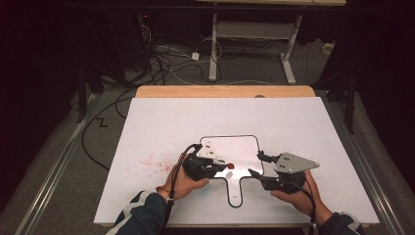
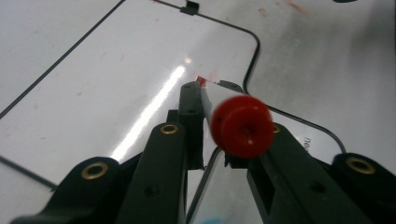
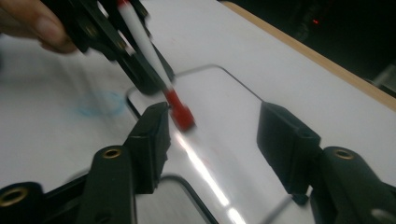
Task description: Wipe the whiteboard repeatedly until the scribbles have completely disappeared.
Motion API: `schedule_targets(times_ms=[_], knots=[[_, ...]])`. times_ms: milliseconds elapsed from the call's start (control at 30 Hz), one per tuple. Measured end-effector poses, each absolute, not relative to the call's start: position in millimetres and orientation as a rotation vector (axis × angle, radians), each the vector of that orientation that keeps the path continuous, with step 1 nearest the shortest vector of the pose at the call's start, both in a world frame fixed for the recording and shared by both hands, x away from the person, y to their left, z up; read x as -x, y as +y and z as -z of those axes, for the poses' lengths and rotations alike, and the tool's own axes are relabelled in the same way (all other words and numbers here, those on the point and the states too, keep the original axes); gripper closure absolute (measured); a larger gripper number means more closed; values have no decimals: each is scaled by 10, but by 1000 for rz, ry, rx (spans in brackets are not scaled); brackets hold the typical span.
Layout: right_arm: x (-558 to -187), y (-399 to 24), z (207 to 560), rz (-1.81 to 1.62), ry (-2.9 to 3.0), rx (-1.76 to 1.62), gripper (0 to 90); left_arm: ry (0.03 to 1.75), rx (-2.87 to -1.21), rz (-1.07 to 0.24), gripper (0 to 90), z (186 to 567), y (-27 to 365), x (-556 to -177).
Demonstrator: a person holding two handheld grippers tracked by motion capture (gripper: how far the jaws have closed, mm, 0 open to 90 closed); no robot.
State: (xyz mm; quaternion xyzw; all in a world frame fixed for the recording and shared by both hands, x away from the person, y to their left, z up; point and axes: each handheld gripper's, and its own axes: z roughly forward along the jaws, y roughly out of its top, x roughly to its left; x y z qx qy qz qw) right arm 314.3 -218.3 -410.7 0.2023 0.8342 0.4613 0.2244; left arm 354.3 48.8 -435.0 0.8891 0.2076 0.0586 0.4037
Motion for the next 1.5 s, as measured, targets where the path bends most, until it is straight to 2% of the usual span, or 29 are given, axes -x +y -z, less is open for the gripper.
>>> schedule_targets(times_ms=[300,400,633,867,1300,1500], knots=[[-3187,-1754,4039,-1302,2331,-458,484,452,-2235,-153,782,4326,428,-3431],[-3219,-1826,4126,-1223,2347,-456,511,461,-2207,-154,782,4296,472,-3425],[-3317,-1943,4310,-1168,2417,-514,655,461,-2186,-148,782,4266,485,-3424],[-3335,-1898,4368,-1143,2451,-504,694,452,-2174,-142,783,4256,465,-3422],[-3385,-1882,4421,-1209,2460,-558,715,449,-2140,-140,782,4283,416,-3427],[-3410,-1873,4477,-1196,2466,-591,671,453,-2142,-150,782,4315,385,-3448]])
